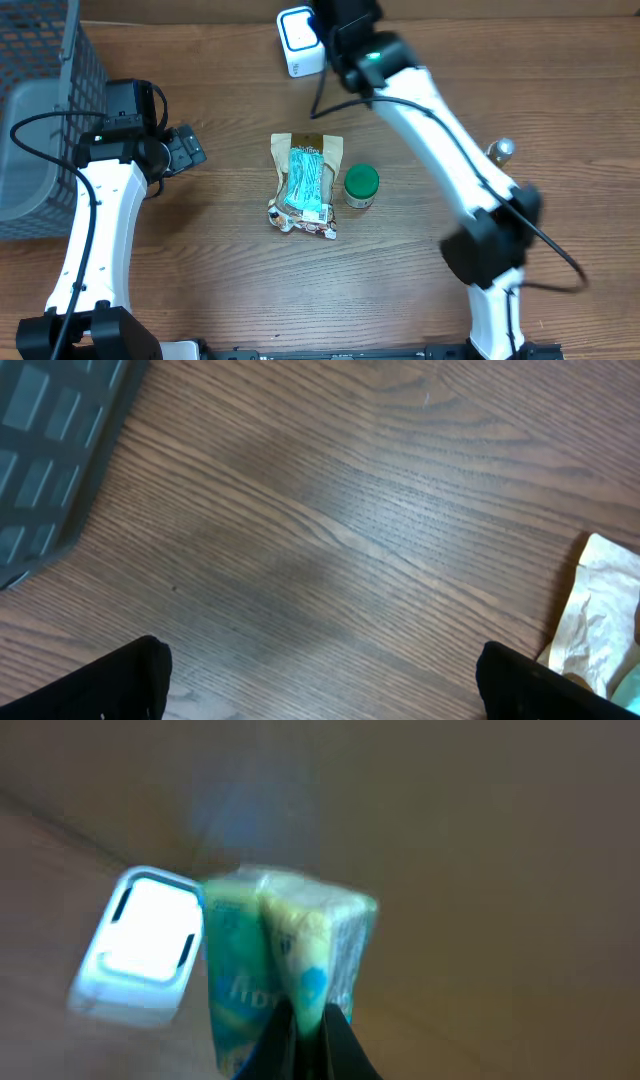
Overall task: Scan the item barcode
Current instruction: 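Move the wipes pack away from the scanner toward the table's right side, then lower the wipes pack onto the table and open the right gripper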
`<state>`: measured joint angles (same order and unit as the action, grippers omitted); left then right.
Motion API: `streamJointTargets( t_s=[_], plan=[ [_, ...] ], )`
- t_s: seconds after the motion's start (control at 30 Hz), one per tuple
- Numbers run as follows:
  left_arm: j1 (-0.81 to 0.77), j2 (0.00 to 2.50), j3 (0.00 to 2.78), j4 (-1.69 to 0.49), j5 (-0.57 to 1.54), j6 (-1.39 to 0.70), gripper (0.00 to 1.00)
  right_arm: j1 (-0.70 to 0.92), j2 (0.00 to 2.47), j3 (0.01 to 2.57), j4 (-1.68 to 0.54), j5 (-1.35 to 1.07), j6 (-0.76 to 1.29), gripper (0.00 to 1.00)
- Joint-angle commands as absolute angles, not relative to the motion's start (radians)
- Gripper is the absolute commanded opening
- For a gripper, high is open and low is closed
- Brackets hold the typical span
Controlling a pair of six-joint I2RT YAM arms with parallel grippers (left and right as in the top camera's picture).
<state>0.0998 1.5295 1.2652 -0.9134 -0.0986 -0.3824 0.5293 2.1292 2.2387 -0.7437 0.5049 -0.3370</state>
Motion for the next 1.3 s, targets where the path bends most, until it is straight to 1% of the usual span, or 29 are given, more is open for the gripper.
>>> streamJointTargets(
  t_s=[0.0,0.2,0.37,0.53,0.67,0.77,0.87,1.2,1.23,1.27],
  plan=[
    [0.097,1.518,1.274,-0.912,-0.107,-0.37,1.0,0.483,2.102,2.238,-0.927,0.438,-0.067,0.04],
    [0.097,1.518,1.274,-0.912,-0.107,-0.37,1.0,0.371,2.129,2.238,-1.428,0.149,0.118,0.05],
    [0.097,1.518,1.274,-0.912,-0.107,-0.37,1.0,0.289,2.156,2.217,-1.631,0.126,0.215,0.05],
    [0.097,1.518,1.274,-0.912,-0.107,-0.37,0.99,0.225,2.156,2.152,-1.652,0.126,0.214,0.04],
    [0.097,1.518,1.274,-0.912,-0.107,-0.37,1.0,0.205,2.156,2.082,-1.639,0.127,0.215,0.04],
    [0.097,1.518,1.274,-0.912,-0.107,-0.37,1.0,0.2,2.156,2.012,-1.584,0.141,0.214,0.04],
    [0.097,1.518,1.274,-0.912,-0.107,-0.37,1.0,0.2,2.156,1.944,-1.507,0.192,0.213,0.08],
    [0.097,1.518,1.274,-0.912,-0.107,-0.37,1.0,0.2,2.156,1.81,-1.375,0.228,0.213,0.09],
    [0.097,1.518,1.274,-0.912,-0.107,-0.37,1.0,0.2,2.156,1.799,-1.361,0.228,0.213,0.12],
    [0.097,1.518,1.274,-0.912,-0.107,-0.37,0.99,0.2,2.156,1.795,-1.351,0.228,0.213,0.19]
  ],
)
